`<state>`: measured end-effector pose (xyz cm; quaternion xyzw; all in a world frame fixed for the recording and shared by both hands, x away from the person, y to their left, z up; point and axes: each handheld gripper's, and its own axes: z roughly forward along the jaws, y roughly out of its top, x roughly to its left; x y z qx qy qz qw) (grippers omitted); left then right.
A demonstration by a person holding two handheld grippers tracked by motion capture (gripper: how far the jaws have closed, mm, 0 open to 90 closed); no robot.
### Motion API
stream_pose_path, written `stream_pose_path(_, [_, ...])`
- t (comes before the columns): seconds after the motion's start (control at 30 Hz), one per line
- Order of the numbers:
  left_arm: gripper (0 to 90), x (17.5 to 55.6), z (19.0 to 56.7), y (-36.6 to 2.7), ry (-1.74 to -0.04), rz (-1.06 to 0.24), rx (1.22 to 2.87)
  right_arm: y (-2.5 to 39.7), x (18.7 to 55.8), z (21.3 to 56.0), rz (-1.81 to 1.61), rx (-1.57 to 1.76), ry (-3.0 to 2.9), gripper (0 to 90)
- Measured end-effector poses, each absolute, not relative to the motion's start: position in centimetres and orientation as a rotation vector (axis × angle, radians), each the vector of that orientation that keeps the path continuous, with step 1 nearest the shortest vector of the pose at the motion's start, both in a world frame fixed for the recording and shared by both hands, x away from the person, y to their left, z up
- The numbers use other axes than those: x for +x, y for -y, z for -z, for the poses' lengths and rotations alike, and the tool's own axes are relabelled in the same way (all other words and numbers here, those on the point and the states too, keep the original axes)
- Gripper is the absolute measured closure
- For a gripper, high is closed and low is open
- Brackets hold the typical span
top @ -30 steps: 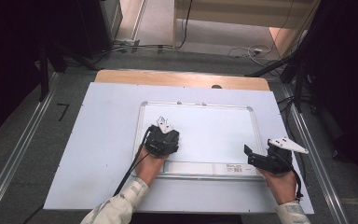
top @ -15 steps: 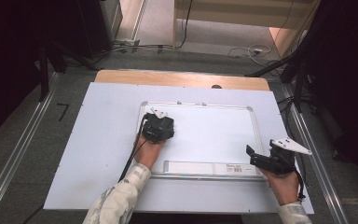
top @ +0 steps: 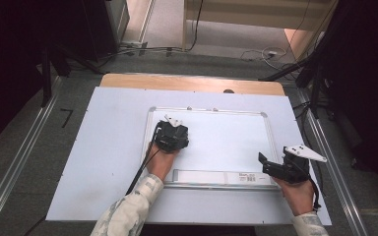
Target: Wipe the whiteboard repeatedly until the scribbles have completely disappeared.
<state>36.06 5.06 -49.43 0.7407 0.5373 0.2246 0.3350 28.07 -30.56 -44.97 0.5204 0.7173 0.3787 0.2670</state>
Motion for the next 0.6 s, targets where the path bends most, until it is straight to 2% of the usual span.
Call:
stream_pose_path(0.3, [41.6, 35.9, 49.4, -4.2, -1.378, -0.572, 1.949, 30.6, 28.1, 45.0, -1.023, 1.405, -1.936, 6.6])
stream_pose_path(0.6, [41.6, 37.8, 49.3, -4.0, -1.410, -0.585, 1.930, 30.7, 28.0, 44.9, -1.027, 1.406, -1.933, 6.6])
